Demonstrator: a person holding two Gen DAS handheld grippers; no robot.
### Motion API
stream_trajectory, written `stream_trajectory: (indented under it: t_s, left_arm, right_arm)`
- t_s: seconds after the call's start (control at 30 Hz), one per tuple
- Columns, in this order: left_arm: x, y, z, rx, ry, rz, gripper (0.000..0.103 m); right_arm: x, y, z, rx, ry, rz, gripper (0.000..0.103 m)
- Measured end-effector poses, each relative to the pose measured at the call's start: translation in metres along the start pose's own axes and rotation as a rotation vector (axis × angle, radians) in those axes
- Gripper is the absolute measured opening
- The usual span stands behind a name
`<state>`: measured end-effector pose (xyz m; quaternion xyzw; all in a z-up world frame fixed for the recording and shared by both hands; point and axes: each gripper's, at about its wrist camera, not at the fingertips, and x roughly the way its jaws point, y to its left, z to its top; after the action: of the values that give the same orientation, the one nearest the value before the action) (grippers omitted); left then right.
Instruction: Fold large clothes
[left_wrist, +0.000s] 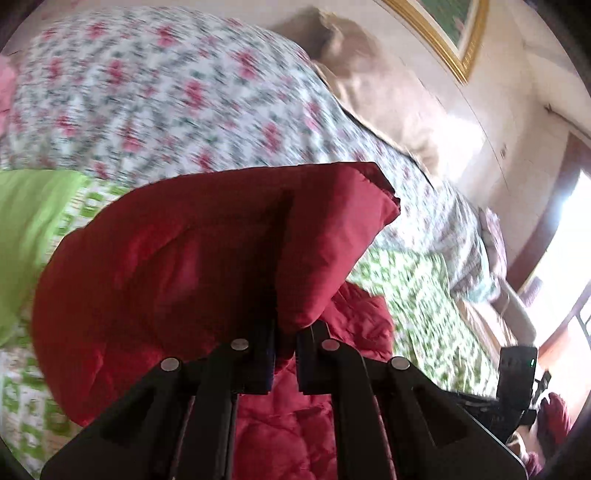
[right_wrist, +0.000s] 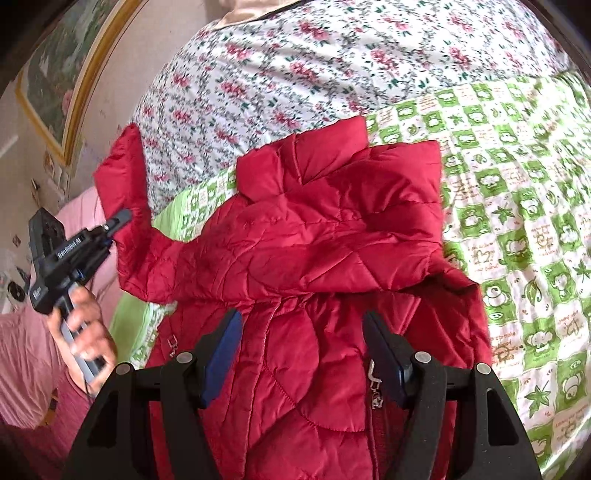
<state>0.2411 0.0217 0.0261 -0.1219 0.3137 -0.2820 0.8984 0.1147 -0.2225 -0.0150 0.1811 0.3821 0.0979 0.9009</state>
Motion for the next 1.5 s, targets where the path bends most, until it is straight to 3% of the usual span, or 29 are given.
stream_trajectory:
  t_s: [0.3,0.57,0.67,0.87,1.0,1.17,1.27,1.33,1.4,1.43,1.5]
  left_arm:
    - [0.066,-0.057,-0.033,0.133,0.109,0.020,0.006]
    - [0.121,-0.077,-0.075,0.236,0.221,0.078,0.006]
    - [0.126,-0.076,-0.082,0.240,0.243,0.076,0.009]
    - [0.125,-0.068,-0.081,0.211,0.259,0.016,0.015]
    - [0.123,-0.071,-0.084,0.219,0.275,-0.023,0.028]
    - [0.115,-0.082,-0.089,0.247,0.279,-0.064,0.039]
    - [0.108,-0.079,-0.088,0.230,0.293,-0.079,0.039]
    - [0.099,-0.071,-0.085,0.204,0.303,-0.100,0.039]
    - [0.083,-0.061,-0.080,0.184,0.296,-0.098,0.039]
    - [0.073,-0.055,-0.077,0.174,0.289,-0.090,0.039]
    - [0.055,-0.043,-0.070,0.158,0.263,-0.067,0.039]
  right_arm:
    - [-0.014,-0.028,0.022,0.118,-0.070,0.085,0.070]
    - [0.013,-0.053,0.045,0.210,-0.069,0.168,0.070]
    - [0.032,-0.061,0.051,0.252,-0.047,0.186,0.078]
    - [0.076,-0.072,0.067,0.342,0.002,0.262,0.079]
    - [0.101,-0.084,0.075,0.454,0.028,0.317,0.086]
    - [0.111,-0.080,0.082,0.457,0.034,0.310,0.085]
    - [0.115,-0.081,0.080,0.456,0.055,0.302,0.078]
    - [0.117,-0.080,0.076,0.439,0.076,0.282,0.060]
    - [0.119,-0.081,0.072,0.425,0.097,0.251,0.025]
    - [0.119,-0.083,0.070,0.422,0.098,0.241,0.018]
    - [0.117,-0.084,0.069,0.415,0.086,0.239,0.012]
